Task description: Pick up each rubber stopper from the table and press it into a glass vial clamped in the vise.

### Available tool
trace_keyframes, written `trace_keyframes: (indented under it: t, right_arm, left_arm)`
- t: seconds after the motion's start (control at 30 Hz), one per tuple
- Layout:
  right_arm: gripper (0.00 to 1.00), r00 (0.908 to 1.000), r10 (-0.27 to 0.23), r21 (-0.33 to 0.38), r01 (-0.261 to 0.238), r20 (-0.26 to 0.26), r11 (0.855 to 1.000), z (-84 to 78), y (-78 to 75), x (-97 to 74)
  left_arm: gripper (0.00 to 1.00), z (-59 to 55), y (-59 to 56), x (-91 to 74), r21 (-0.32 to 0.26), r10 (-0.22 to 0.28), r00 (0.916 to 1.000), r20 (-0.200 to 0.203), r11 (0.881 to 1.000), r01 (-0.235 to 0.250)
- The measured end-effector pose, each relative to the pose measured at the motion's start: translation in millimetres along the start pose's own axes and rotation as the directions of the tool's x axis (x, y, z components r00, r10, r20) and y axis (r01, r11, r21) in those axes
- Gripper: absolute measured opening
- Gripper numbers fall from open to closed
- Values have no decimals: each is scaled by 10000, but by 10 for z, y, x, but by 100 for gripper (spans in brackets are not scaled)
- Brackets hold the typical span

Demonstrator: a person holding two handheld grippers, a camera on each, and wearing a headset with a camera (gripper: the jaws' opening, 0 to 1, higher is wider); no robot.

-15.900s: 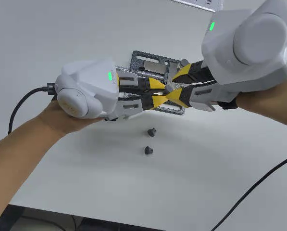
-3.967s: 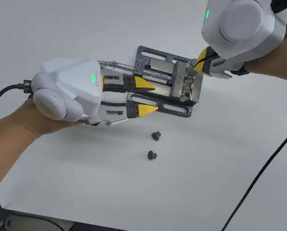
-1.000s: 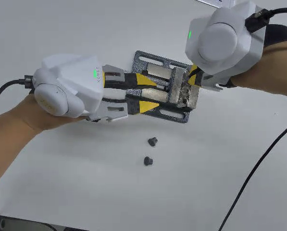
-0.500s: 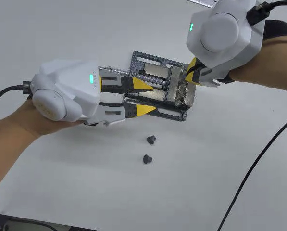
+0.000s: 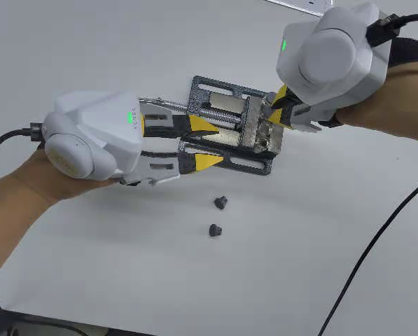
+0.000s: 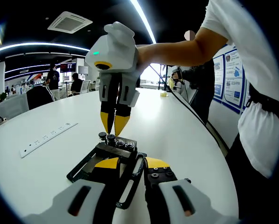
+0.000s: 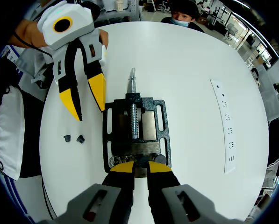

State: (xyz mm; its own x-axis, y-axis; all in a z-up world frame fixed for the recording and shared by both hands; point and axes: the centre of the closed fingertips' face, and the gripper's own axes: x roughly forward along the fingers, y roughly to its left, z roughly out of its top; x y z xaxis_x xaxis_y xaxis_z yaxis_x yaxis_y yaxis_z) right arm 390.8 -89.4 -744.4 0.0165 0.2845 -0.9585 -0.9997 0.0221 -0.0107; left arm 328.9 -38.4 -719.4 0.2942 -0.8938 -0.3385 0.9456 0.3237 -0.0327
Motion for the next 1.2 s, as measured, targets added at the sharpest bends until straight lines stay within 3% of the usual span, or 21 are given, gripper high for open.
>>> trace_keyframes:
  t: [0.53,1.2]
  right_arm:
    - [9,9979,-160,160,150,634,9998,72,294,-148]
    - [10,9917,317,294,-356,1243,9989,123,998,-89]
  left_arm:
    - [16,-30,-111,-34,-39,-14,9999,-136,10000,14]
    - [16,19,-416,-168,-321,215,9993,-311,9992,-225]
